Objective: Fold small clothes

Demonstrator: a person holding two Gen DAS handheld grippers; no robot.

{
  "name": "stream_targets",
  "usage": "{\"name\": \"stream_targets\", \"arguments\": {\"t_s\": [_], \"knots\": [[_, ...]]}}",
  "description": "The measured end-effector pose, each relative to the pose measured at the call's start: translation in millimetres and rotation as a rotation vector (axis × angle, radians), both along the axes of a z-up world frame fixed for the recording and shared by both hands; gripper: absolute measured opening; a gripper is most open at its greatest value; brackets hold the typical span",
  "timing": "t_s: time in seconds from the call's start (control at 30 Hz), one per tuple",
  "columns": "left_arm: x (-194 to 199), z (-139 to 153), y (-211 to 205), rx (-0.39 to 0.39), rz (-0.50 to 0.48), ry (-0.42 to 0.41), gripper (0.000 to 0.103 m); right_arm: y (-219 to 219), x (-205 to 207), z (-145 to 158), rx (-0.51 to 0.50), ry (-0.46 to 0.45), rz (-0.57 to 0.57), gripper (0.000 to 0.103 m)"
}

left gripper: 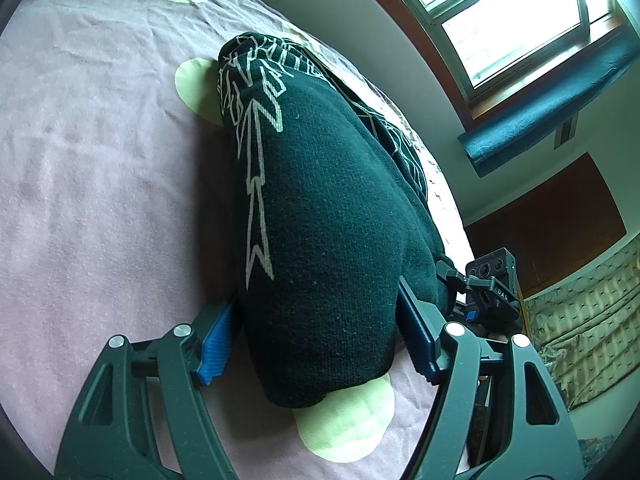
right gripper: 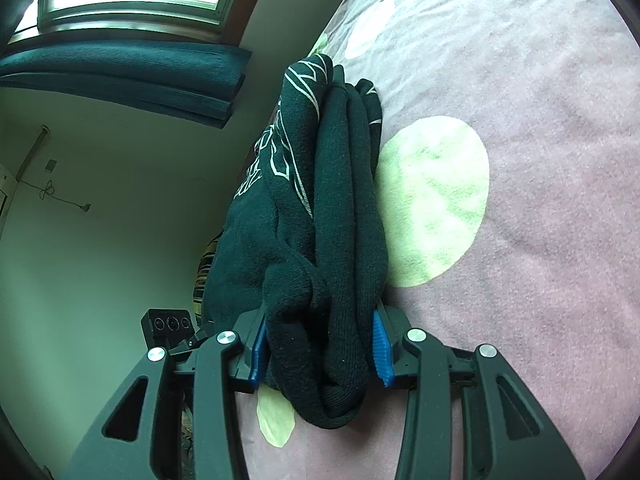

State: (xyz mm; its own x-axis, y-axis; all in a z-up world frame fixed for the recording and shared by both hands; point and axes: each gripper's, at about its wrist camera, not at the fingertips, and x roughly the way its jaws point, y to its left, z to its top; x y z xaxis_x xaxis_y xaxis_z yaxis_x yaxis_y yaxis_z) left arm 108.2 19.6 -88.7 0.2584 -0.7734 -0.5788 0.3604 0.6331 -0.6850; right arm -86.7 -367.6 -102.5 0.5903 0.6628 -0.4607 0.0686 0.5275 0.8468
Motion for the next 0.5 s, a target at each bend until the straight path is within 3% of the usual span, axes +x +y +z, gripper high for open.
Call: {"name": "stream_targets", "arguments": {"t_s": [0.33, 0.5], "knots": [[-0.8, -3.4, -0.3, -0.016, 0.001, -0.010, 0.073, 1.1, -0.7, 1.8, -0.002, -0.014, 0.002, 0.042], [0.7, -4.8, 2.0, -0.037, 0.000, -0.005, 0.080, -0.3, -0.4, 2.7, 0.010, -0.019, 0.004, 0.046]]}}
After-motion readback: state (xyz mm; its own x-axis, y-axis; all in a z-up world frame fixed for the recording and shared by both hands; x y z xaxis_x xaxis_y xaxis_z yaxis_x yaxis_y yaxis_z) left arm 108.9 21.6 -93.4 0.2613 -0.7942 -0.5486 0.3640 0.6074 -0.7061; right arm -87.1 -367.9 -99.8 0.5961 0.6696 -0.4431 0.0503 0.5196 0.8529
